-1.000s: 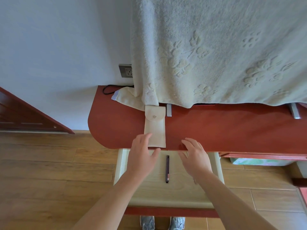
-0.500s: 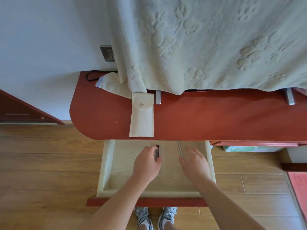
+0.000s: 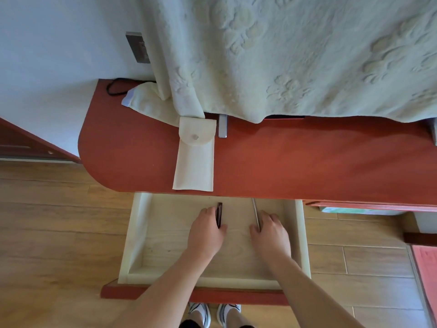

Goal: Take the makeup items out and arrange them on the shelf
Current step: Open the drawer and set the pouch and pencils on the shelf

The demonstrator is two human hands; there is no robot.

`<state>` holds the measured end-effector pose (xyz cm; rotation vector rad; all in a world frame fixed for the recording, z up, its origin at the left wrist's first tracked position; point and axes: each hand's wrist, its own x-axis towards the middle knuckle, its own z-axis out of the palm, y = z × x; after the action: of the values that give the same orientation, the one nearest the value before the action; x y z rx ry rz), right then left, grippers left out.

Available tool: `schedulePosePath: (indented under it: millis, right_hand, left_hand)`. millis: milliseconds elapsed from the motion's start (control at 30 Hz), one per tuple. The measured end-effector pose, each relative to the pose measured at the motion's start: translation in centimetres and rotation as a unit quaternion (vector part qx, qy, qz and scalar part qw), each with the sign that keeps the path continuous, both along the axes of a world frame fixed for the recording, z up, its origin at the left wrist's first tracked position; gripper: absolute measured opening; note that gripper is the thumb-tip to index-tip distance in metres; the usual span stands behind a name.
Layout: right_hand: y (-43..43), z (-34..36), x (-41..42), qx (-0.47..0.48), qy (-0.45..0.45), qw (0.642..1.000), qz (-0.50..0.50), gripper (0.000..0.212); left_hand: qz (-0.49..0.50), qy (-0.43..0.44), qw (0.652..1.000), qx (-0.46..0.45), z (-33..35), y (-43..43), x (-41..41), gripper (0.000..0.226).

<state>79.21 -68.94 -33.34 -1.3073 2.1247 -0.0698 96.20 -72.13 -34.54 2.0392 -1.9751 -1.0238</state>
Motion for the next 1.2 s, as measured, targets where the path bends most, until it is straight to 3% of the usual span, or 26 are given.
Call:
schedulePosePath:
  millis: [400,767,1200]
  right_hand:
    - [-0.3,-0.6,-0.1,-0.023,-0.022,0.999,0.02,0.047]
    - [0.8,2.1,-0.4,-0.038,0.003,0.997,0.07,0.049]
    - [4.5,9.2,1.2,-0.121,0.007,0.992,0.023,0.044]
  left_hand:
    - [0.005,-0.008,1.0,-0.025,-0.7,0.0,-0.2,0.029]
    - [0.014,-0.03,0.999,-0.038,3.4,1.2,0.2,0.032]
    - [0.053,0.063,0.993,-0.081,11.0,4.5,2.3,0.041]
